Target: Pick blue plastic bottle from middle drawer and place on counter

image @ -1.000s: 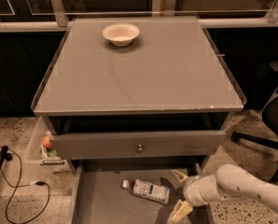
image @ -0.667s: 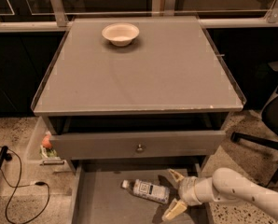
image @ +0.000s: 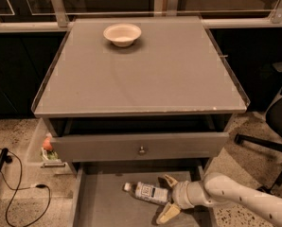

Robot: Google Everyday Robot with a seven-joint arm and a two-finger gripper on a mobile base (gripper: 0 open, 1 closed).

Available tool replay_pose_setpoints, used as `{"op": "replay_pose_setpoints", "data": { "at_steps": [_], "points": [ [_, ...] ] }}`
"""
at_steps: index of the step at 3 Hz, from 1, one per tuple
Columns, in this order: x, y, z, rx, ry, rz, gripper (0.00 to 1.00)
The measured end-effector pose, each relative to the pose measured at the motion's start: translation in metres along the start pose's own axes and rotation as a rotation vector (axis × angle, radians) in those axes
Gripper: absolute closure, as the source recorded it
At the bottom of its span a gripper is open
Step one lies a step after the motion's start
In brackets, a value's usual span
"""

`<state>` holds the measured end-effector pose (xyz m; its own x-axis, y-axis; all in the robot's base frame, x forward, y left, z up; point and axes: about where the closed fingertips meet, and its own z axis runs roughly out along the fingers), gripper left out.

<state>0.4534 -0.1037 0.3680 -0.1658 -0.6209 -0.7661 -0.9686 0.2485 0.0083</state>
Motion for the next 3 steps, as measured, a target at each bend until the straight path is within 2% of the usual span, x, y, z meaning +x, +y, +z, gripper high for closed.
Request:
{"op": "replay_pose_setpoints", "data": {
  "at_steps": [1,3],
  "points": [
    [0.0001,0.0004,0.0017,-0.002,-0.001,0.001,0.19],
    [0.0001,0.0004,0.0018,-0.003,-0.001,0.001,0.65]
  ]
}}
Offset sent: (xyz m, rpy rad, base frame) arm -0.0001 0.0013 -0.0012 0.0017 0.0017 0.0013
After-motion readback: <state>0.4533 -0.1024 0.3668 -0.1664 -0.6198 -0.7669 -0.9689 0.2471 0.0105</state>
